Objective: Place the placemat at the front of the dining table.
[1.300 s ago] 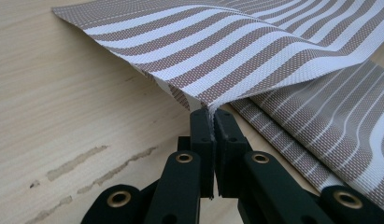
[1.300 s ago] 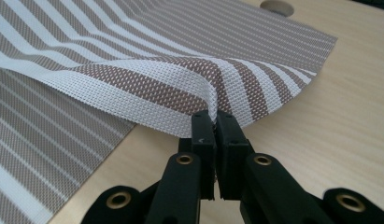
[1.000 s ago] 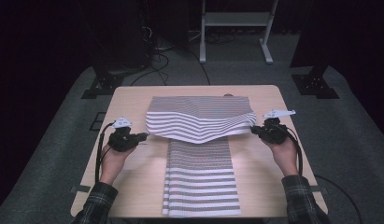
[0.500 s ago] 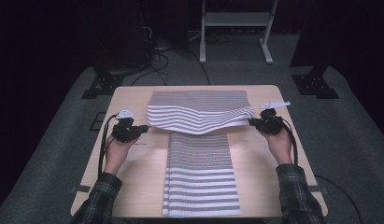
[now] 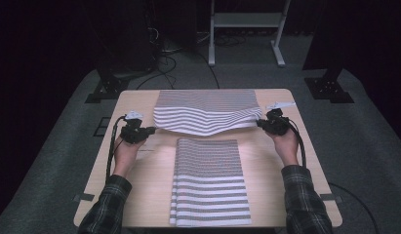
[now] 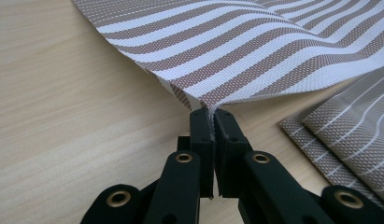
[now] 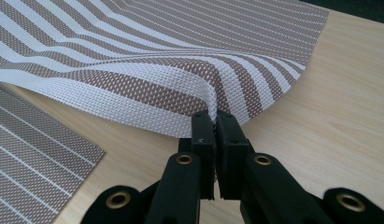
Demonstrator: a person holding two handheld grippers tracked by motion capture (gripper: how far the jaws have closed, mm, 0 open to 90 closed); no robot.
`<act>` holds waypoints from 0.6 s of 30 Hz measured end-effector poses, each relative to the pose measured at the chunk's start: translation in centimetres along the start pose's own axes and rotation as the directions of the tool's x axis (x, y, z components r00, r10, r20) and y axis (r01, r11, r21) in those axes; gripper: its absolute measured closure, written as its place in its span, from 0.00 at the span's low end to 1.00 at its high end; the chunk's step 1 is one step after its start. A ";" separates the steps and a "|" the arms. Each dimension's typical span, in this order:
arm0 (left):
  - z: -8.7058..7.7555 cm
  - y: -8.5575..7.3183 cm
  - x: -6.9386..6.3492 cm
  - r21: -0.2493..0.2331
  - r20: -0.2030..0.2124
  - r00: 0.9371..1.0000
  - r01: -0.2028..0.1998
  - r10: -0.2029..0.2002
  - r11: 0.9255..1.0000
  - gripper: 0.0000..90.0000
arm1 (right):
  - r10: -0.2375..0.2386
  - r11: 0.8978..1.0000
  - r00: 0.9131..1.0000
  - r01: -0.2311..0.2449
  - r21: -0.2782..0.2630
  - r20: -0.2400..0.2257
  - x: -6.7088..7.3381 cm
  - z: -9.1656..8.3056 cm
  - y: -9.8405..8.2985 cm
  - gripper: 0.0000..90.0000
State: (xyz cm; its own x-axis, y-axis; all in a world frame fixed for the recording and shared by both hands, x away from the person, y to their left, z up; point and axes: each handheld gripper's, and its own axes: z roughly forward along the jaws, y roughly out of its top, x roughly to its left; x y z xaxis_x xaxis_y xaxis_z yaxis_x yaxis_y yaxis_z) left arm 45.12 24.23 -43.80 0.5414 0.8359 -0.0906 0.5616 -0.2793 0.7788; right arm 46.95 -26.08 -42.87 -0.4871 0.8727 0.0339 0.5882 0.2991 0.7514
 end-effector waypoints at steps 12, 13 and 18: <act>1.6 -0.6 0.6 0.031 -0.030 1.000 0.003 -0.002 1.000 0.97 | 0.016 0.999 1.000 -0.016 0.041 0.003 -0.3 2.0 -0.9 0.96; 1.8 -0.7 0.7 0.034 -0.029 1.000 0.008 -0.007 0.999 0.97 | 0.018 0.999 1.000 -0.018 0.041 0.001 -0.3 2.0 -1.0 0.96; 1.2 -0.6 0.7 0.008 -0.019 1.000 0.010 -0.010 1.000 0.84 | 0.017 0.999 1.000 -0.018 0.036 0.003 -0.3 2.0 -1.3 0.82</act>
State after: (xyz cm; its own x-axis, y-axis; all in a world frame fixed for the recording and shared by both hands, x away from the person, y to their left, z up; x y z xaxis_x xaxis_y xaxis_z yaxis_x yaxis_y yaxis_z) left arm 45.90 24.41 -45.06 0.5235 0.8476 -0.0865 0.5721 -0.2744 0.7729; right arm 47.62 -25.93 -45.12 -0.4745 0.8791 0.0448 0.6197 0.2975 0.7263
